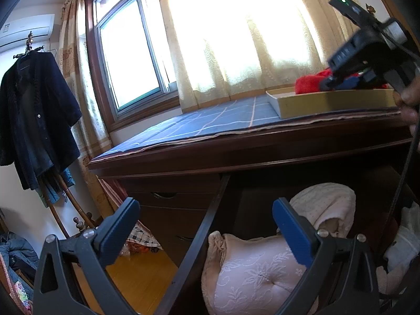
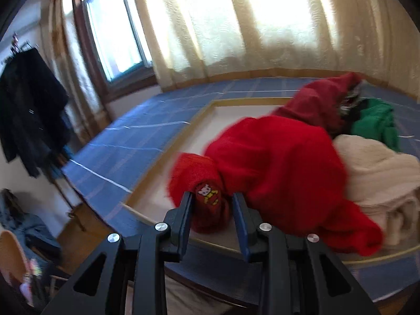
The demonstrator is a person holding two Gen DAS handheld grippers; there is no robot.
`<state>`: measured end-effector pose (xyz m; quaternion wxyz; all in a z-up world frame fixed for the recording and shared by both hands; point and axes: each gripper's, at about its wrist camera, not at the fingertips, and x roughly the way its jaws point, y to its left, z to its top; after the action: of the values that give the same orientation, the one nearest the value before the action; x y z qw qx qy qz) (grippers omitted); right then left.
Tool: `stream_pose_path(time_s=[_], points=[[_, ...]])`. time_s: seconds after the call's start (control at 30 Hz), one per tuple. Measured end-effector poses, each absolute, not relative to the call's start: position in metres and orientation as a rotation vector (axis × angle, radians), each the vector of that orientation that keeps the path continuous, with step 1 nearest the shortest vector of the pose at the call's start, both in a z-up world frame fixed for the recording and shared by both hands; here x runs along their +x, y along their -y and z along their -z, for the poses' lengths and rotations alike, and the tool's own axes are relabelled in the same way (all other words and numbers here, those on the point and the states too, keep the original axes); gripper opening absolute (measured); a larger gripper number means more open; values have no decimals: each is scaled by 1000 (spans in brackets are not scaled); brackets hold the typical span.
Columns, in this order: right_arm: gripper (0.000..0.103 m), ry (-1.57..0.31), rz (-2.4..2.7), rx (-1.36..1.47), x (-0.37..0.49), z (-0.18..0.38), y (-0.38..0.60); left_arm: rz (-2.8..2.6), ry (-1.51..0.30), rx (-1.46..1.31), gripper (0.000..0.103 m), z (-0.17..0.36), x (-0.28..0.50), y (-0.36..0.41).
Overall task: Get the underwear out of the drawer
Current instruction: 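Carry the red sock into the yellow tray and release it, then lower the open right gripper into the drawer toward the maroon sock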
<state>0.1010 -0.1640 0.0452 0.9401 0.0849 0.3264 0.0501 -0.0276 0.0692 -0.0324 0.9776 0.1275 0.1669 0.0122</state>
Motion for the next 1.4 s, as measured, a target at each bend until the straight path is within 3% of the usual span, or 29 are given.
stream_pose_path(time_s=[0.17, 0.33, 0.4, 0.47, 0.57, 0.87, 1.4], points=[[31, -673, -66, 132, 102, -42, 168, -28, -337, 258, 103, 33, -28, -69], [38, -673, -88, 142, 103, -44, 168, -25, -335, 262, 103, 33, -29, -69], [49, -678, -119, 164, 101, -46, 170, -24, -334, 263, 103, 34, -30, -69], [52, -672, -133, 203, 95, -49, 172, -25, -334, 263, 103, 34, -30, -70], [72, -635, -131, 246, 77, -57, 174, -26, -333, 262, 103, 34, -30, -70], [73, -572, -147, 291, 9, -60, 179, -28, -331, 268, 103, 34, -31, -70], [73, -727, -87, 268, -73, 16, 185, -41, -324, 275, 103, 35, -31, -69]])
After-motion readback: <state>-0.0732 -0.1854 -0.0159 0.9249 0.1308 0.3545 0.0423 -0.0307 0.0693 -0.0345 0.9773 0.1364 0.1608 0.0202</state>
